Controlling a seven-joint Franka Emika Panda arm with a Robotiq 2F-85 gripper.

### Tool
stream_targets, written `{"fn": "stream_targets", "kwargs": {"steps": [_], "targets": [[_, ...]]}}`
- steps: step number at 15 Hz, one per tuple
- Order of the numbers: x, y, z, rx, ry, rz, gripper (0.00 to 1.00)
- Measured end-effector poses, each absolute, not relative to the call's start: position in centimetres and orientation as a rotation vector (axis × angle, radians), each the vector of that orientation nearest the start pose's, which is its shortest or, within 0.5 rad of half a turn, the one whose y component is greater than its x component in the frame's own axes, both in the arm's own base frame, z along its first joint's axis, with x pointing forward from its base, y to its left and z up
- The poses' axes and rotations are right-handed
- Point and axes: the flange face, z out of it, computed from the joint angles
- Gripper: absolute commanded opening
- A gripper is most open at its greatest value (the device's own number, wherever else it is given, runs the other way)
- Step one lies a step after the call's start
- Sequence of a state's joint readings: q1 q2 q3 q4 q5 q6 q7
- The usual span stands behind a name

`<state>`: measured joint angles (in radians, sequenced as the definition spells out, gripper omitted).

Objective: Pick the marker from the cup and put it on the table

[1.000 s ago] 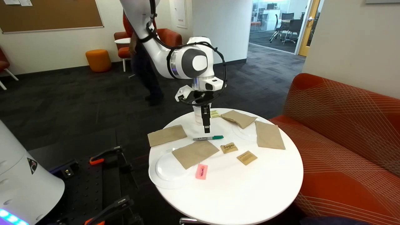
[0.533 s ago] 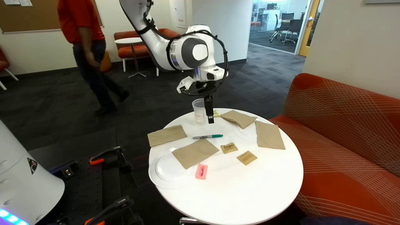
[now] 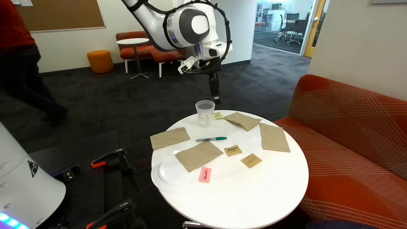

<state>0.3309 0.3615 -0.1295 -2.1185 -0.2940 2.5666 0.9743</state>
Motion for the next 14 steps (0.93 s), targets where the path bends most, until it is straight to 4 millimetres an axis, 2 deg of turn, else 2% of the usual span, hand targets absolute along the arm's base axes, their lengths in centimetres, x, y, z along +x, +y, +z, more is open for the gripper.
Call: {"fn": "stream_targets", "kwargs": {"steps": [9, 11, 14], "targets": [[53.3, 14.5, 33.0, -3.103, 0.985, -0.095, 1.00], [53.1, 14.7, 33.7, -3.086, 0.997, -0.079, 1.00], [53.1, 14.7, 33.4, -3.089, 0.996, -0.071, 1.00]]}}
